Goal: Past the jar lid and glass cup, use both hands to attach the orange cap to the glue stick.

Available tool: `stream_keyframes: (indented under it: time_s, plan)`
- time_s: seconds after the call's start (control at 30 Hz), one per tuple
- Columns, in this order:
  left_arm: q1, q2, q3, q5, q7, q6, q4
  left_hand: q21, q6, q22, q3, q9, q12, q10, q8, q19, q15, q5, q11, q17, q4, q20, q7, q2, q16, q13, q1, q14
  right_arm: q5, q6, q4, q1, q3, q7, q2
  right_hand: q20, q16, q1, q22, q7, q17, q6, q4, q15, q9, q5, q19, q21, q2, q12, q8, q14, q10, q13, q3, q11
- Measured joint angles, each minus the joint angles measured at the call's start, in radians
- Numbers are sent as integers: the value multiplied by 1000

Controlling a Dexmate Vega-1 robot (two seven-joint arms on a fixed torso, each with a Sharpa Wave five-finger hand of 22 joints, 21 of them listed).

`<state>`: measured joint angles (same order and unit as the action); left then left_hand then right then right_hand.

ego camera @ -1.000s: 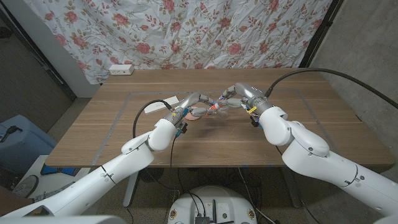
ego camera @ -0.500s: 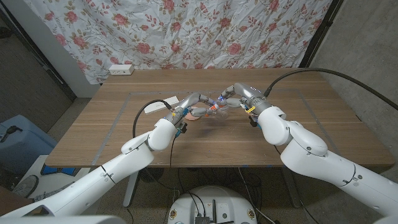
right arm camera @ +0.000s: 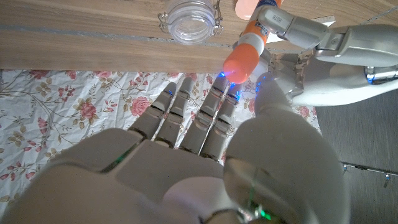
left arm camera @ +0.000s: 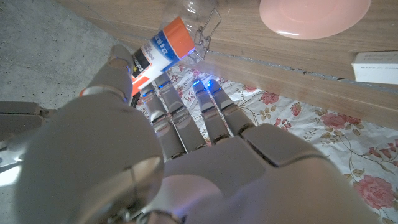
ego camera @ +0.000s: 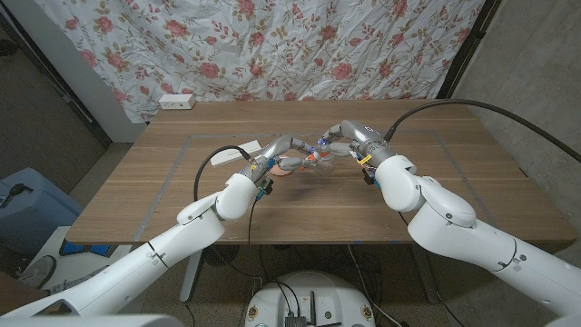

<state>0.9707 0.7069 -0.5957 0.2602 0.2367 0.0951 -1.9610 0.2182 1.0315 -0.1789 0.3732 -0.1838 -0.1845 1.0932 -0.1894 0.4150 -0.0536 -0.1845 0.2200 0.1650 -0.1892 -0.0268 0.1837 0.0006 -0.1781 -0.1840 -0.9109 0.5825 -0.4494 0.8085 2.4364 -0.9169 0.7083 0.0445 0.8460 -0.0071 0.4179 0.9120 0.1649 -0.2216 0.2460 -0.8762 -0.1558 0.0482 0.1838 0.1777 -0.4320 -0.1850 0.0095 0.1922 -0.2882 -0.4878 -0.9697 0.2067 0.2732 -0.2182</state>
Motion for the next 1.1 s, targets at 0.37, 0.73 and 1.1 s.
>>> stream_keyframes:
  time_s: [0.37,0.73,1.1]
  plan:
    - [3,-1,2,0,5,-2,2,0,0,0,0,0,1,0,-2,0,0,0,0,0,0,0,0,0,0,0,0,0,14,0,1,0,-4,3,3,24,-9,-20,0,0,-5,46,9,0,0,0,10,0,-20,-8,39,25,63,-2,-22,2]
    - [6,-1,4,0,9,-2,3,0,0,0,0,0,-1,0,-3,0,0,3,0,0,0,0,0,0,0,0,0,0,41,-18,6,-2,-16,-3,22,54,-38,-77,0,3,-9,129,19,-2,0,4,32,0,-61,-11,82,78,160,-2,-58,5]
    - [10,0,8,-3,13,-6,2,0,0,0,0,0,-1,0,-3,0,0,5,0,0,0,0,0,1,0,1,1,0,78,-49,8,-9,-41,-17,50,68,-60,-132,0,4,-9,215,32,-8,0,15,54,0,-71,-11,97,124,244,-2,-79,18]
